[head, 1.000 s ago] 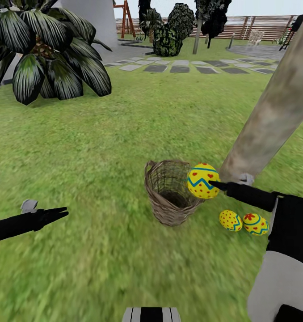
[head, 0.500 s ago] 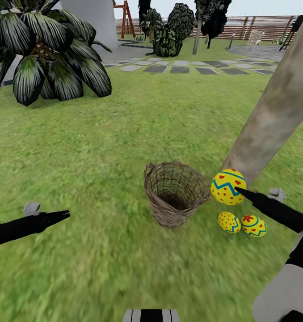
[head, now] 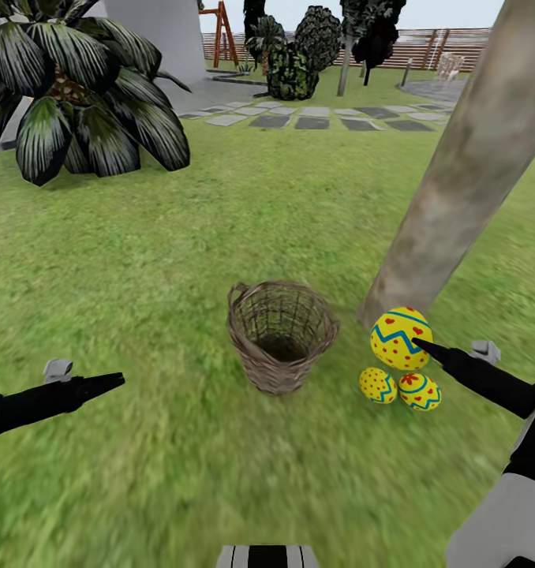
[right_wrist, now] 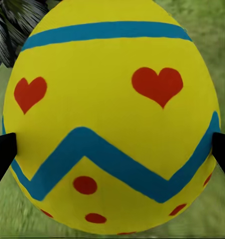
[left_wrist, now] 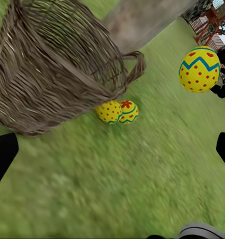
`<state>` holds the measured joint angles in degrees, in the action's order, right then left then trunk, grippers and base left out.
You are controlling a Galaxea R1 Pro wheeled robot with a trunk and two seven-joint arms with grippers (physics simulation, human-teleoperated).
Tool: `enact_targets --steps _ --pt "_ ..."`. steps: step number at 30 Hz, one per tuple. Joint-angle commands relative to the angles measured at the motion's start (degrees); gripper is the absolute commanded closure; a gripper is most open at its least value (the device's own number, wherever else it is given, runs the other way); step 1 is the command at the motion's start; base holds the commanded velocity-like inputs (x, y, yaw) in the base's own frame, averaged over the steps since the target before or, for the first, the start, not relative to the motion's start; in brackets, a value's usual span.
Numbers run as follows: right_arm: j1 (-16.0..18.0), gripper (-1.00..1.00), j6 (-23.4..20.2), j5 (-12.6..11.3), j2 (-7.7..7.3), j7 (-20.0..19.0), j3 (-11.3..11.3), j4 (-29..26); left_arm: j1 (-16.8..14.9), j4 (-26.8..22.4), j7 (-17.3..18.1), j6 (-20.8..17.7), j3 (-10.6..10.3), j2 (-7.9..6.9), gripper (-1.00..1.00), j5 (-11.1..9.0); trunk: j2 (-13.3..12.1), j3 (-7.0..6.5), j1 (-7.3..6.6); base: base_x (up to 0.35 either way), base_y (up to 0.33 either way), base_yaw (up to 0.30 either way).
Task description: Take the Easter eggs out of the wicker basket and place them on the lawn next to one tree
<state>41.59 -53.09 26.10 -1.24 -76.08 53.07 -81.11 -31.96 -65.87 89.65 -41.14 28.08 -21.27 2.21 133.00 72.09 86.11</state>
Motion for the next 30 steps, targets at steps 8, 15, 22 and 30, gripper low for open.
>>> enact_targets --steps 8,15,22,30 --pt "0.1 1.0 0.2 0.6 0.01 0.7 0.1 0.0 0.0 0.0 0.3 -0.6 0.0 0.0 -1.0 0.3 0.0 0.04 -0.03 -0.259 -0.226 0.0" --pt "0.1 1.0 0.4 0.4 -0.05 6.6 0.0 0.6 0.0 0.2 0.3 -0.5 0.0 0.08 -1.0 0.3 0.0 0.04 -0.03 -0.067 -0.329 0.0" --pt "0.1 1.0 3.6 0.2 -0.03 18.0 -0.2 1.2 0.0 0.2 0.3 1.4 -0.4 1.28 -1.0 0.6 0.0 0.04 -0.03 -0.001 -0.348 0.0" --pt "0.2 1.0 17.3 0.0 -0.38 51.0 -14.1 14.9 0.0 0.3 0.3 2.8 -13.4 1.64 -1.0 0.9 0.0 0.04 -0.03 0.0 -0.348 0.0"
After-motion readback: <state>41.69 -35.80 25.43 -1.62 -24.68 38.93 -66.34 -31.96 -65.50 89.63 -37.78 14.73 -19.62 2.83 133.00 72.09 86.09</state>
